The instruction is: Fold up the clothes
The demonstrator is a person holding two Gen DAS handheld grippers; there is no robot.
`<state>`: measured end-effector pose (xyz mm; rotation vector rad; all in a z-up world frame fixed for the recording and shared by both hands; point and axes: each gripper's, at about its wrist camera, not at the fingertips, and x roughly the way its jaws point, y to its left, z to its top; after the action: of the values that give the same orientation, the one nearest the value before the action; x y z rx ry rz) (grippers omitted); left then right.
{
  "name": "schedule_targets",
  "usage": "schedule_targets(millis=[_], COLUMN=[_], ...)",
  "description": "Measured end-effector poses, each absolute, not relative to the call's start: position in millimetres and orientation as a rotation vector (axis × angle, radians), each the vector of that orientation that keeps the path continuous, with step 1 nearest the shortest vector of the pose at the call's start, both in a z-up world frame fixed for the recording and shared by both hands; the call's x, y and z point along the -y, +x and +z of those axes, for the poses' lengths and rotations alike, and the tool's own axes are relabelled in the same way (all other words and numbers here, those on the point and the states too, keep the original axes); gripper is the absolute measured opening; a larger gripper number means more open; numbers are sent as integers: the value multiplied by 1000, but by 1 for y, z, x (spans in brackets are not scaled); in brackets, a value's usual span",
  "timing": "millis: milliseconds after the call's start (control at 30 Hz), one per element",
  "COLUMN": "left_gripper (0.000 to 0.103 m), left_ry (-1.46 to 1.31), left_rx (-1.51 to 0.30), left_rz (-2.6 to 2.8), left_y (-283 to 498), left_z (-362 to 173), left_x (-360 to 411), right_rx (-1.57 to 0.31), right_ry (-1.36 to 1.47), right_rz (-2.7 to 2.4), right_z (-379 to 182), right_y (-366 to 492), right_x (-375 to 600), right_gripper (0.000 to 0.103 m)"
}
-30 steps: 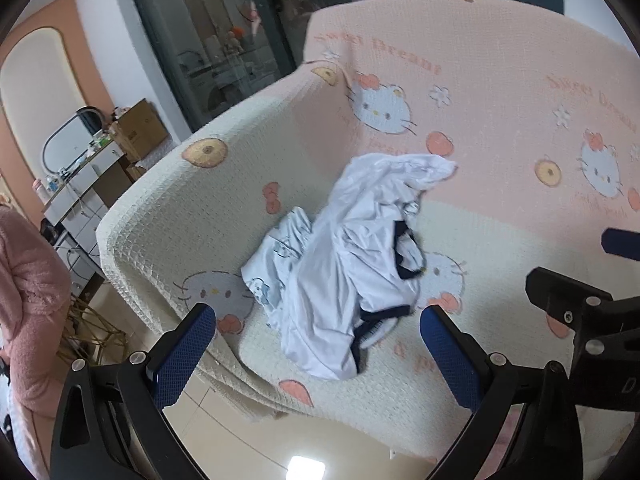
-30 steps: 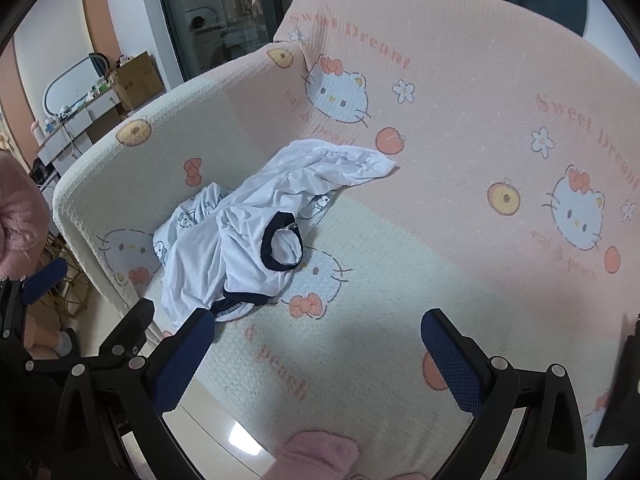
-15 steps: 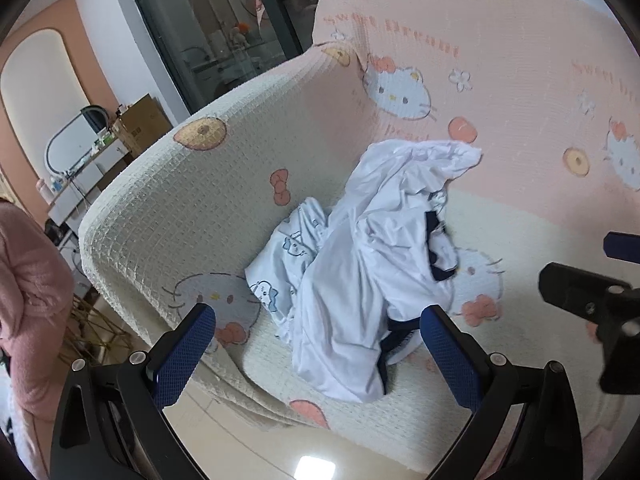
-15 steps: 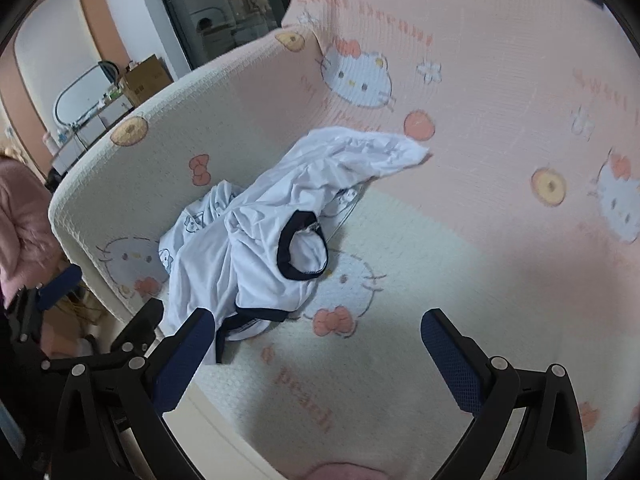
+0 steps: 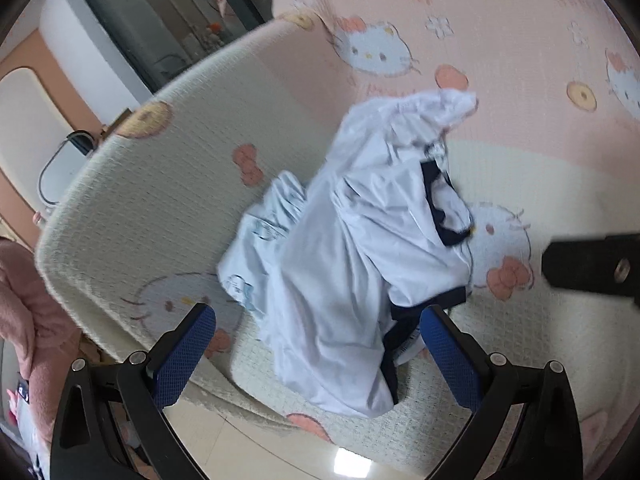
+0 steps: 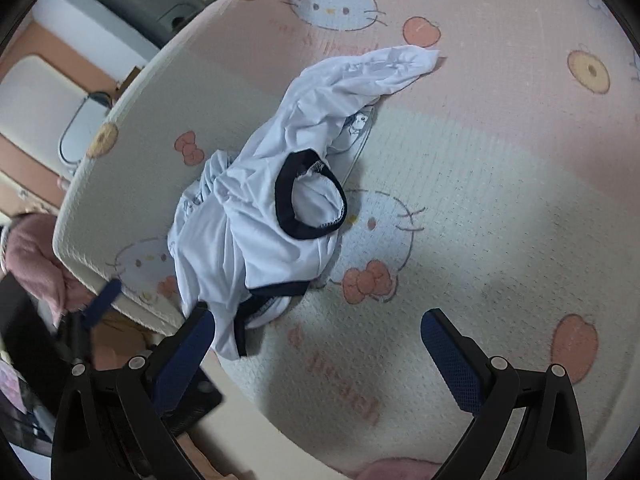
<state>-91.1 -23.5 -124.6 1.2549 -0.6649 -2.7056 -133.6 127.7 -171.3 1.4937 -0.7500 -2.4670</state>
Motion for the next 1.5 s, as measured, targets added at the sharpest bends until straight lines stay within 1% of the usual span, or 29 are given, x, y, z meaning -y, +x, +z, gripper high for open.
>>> schedule_targets(millis=[100,233,267,367,500,633,700,733,833,900,933,1033,1100,1133,1200,1267,1367,1433,1500], left_gripper=[103,103,103,103,103,101,99,99,99,99,99,99,99,99,99,99,103,103,103], left_ry=[1266,1302,1314,1348,1397,1460,1461,1452,1415,1388,1374,1362,1374,1381,1396,1412,1410,1374,1332], left_rx=[683,691,688,649,606,552,517,509,552,586,605,589,529,482,423,374,304,297,298], left_rz=[-2699,-2676,-2671,-2674,-2678,-2703,-2722,-2731,-2747,-2760,-2770,-2784,-2790,-2798,-2808,-2816,-2828,-2843,-2858], left_y=[-96,-104,-106,-109,-113,-116,-116,-116,-115,-114,-113,-114,-114,-113,-113,-114,-113,-109,-104], left_z=[-135,-149,-152,-159,-169,-174,-175,-176,-180,-183,-185,-191,-193,-193,-194,-194,-197,-198,-198], left_x=[22,24,25,27,31,36,40,40,39,38,36,40,45,48,54,59,68,70,71], right_rx=[765,873,907,1015,1171,1218,1234,1241,1260,1273,1282,1320,1344,1360,1354,1342,1311,1248,1201], right_ry=[1483,1471,1473,1505,1522,1543,1536,1529,1509,1494,1484,1452,1433,1409,1381,1357,1325,1331,1354], right_rz=[-2463,-2381,-2358,-2285,-2192,-2124,-2093,-2082,-2056,-2041,-2029,-1983,-1979,-1976,-1971,-1966,-1959,-1982,-2024], right_z=[-177,-192,-197,-214,-235,-248,-252,-252,-254,-254,-254,-261,-264,-265,-265,-265,-265,-264,-265], right_y=[-139,-148,-151,-157,-162,-169,-173,-176,-184,-188,-190,-198,-201,-202,-206,-209,-215,-219,-220], right_x=[-131,-138,-139,-142,-147,-146,-144,-144,-141,-138,-136,-127,-124,-123,-119,-114,-107,-99,-95], right_gripper=[103,102,100,90,90,89,86,86,84,79,79,76,69,69,63,60,55,46,20])
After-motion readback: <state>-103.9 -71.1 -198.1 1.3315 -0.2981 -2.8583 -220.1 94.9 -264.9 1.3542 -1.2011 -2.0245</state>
